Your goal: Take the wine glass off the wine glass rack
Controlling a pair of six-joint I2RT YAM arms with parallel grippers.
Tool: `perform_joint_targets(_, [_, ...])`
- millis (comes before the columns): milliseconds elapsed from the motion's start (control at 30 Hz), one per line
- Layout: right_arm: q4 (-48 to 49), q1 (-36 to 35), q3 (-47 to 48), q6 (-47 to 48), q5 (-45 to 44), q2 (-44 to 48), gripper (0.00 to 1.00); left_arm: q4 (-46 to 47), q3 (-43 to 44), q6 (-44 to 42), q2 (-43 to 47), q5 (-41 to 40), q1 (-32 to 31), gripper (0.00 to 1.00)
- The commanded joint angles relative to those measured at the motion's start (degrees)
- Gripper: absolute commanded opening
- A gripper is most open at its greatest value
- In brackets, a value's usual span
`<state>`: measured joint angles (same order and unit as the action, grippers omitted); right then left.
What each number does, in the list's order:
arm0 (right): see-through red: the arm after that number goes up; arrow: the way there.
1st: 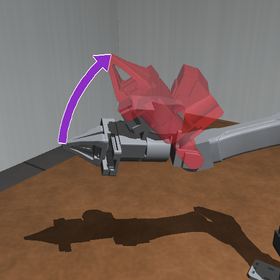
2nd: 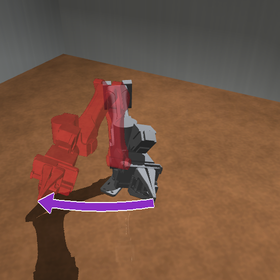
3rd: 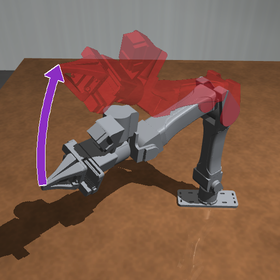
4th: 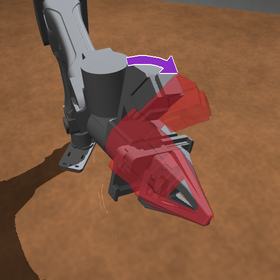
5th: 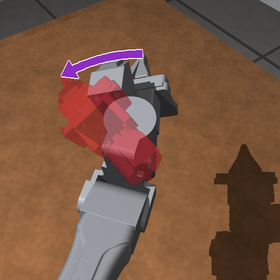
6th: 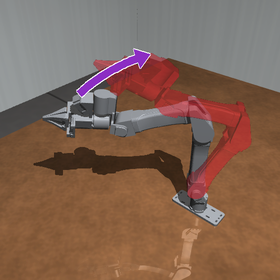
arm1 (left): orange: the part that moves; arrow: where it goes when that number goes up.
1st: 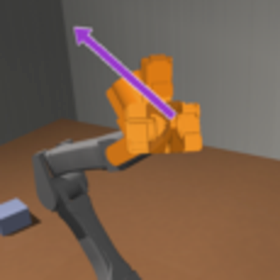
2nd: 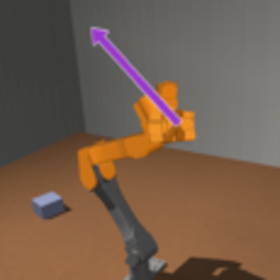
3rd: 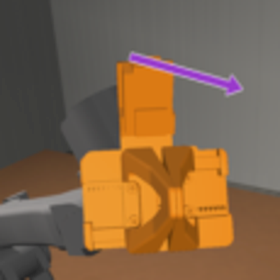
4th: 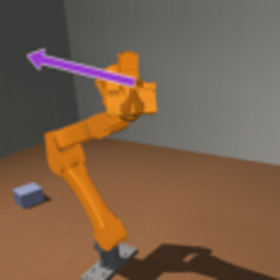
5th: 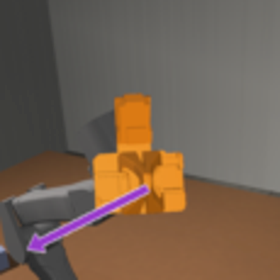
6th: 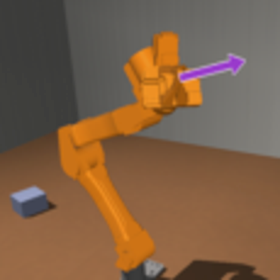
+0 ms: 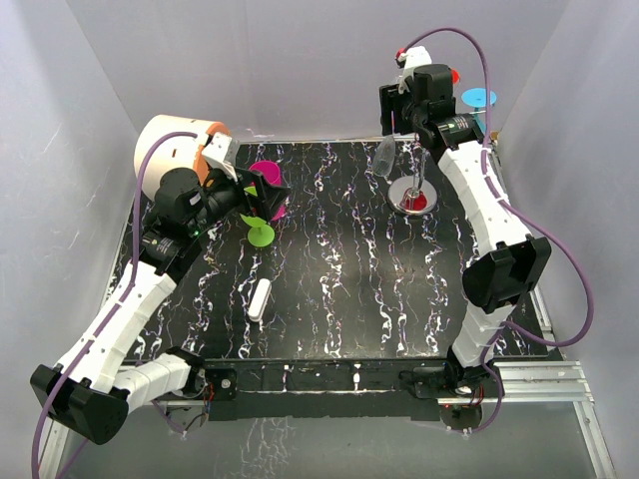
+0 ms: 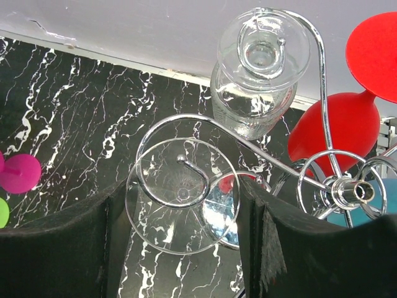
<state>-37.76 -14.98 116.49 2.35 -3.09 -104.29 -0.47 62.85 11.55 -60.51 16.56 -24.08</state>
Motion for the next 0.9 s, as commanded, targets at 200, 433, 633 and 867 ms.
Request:
perform_joint_targets(200, [4.0,0.1,4.3,-2.6,2.2,4.0,0.54,1.3,0.1,-0.2,0.5,1.0,0.0,0.99])
perform_joint_targets(433, [5.1,0.1,5.1,-4.0,3.7,2.7,0.54,1.3,0.1,-0.2,0.4,1.0,0.0,0.99])
perform_joint_targets(633, [7.3,0.1,5.3,-5.3,3.1,1.9,0.53,1.4,0.1,-0.1,0.4,1.0,0.0,0.99])
perform_joint_targets(867, [8.6,0.2,6.0,-6.1,2.2,0.5,0.52,1.3,0.1,-0.2,0.3,0.8,0.0,0.99])
